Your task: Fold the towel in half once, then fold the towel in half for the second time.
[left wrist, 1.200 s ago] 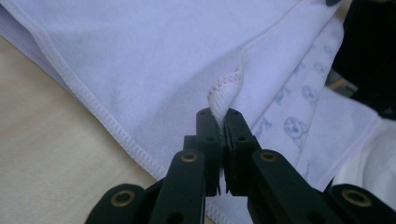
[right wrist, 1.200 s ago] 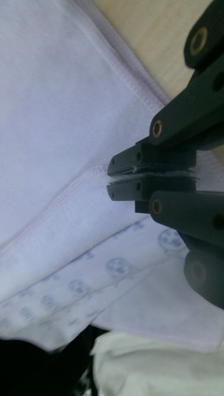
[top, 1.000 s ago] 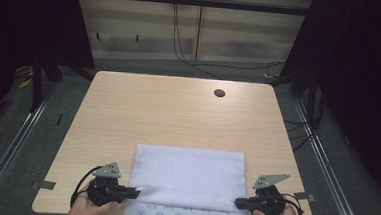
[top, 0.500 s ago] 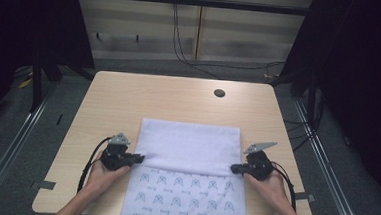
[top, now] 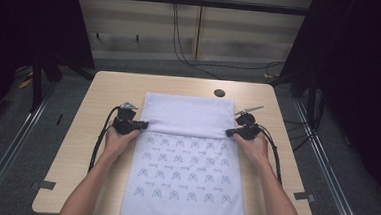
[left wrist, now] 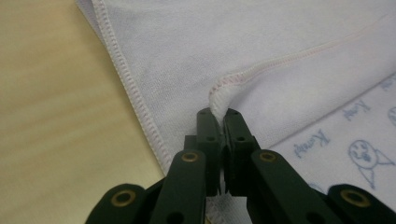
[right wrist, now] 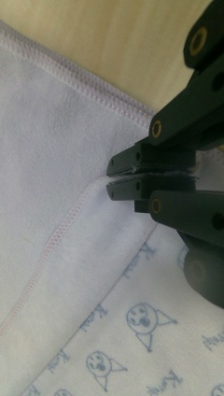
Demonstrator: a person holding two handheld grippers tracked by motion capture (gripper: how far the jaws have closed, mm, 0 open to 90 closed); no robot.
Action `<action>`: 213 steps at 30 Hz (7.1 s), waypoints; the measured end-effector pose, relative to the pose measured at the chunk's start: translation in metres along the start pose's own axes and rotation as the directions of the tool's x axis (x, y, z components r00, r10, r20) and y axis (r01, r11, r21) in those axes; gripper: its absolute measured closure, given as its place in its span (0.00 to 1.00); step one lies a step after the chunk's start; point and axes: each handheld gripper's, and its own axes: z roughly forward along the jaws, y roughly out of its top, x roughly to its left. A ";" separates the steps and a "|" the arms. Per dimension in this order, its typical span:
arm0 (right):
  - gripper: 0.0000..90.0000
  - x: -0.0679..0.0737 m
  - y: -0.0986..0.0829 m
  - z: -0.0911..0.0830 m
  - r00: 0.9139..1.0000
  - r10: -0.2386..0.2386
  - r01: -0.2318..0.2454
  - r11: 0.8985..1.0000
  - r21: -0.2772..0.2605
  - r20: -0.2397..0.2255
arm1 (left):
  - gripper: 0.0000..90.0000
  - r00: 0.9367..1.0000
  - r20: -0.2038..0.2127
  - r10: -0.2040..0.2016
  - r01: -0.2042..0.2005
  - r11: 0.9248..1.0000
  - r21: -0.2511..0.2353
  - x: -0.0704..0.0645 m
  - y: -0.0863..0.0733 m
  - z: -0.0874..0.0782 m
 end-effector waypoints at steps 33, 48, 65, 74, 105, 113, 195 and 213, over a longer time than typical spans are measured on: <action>0.97 0.036 0.033 -0.149 0.976 -0.186 0.116 0.879 -0.462 -0.110 | 0.96 0.984 0.143 0.110 -0.058 0.942 -0.329 -0.035 0.026 -0.161; 0.97 0.077 -0.049 -0.185 0.951 -0.229 0.123 0.896 -0.428 -0.206 | 0.96 0.958 0.245 0.150 -0.090 0.967 -0.239 -0.088 -0.059 -0.177; 0.90 0.100 -0.170 -0.135 0.931 -0.197 0.183 0.980 -0.073 -0.308 | 0.90 0.915 0.334 0.226 -0.252 0.967 0.035 -0.118 -0.135 -0.151; 0.80 0.110 -0.179 -0.151 0.902 -0.248 0.229 0.969 -0.095 -0.353 | 0.80 0.890 0.387 0.241 -0.257 0.966 -0.009 -0.122 -0.138 -0.170; 0.55 0.060 -0.060 -0.056 0.975 -0.146 0.121 0.981 -0.153 -0.169 | 0.59 0.989 0.131 0.064 -0.064 0.998 -0.005 -0.056 -0.048 -0.061; 0.53 0.046 -0.039 -0.032 0.985 -0.106 0.086 0.986 -0.145 -0.134 | 0.61 0.994 0.110 0.021 -0.017 0.999 -0.033 -0.042 -0.040 -0.042; 0.53 0.013 -0.059 -0.061 0.987 -0.116 0.101 0.986 -0.135 -0.109 | 0.70 0.983 0.181 0.033 -0.015 0.994 -0.104 -0.037 -0.052 -0.081; 0.85 0.008 -0.076 -0.050 0.982 -0.137 0.131 0.990 -0.056 -0.127 | 0.53 0.991 0.106 0.075 -0.072 0.997 -0.032 -0.034 -0.060 -0.068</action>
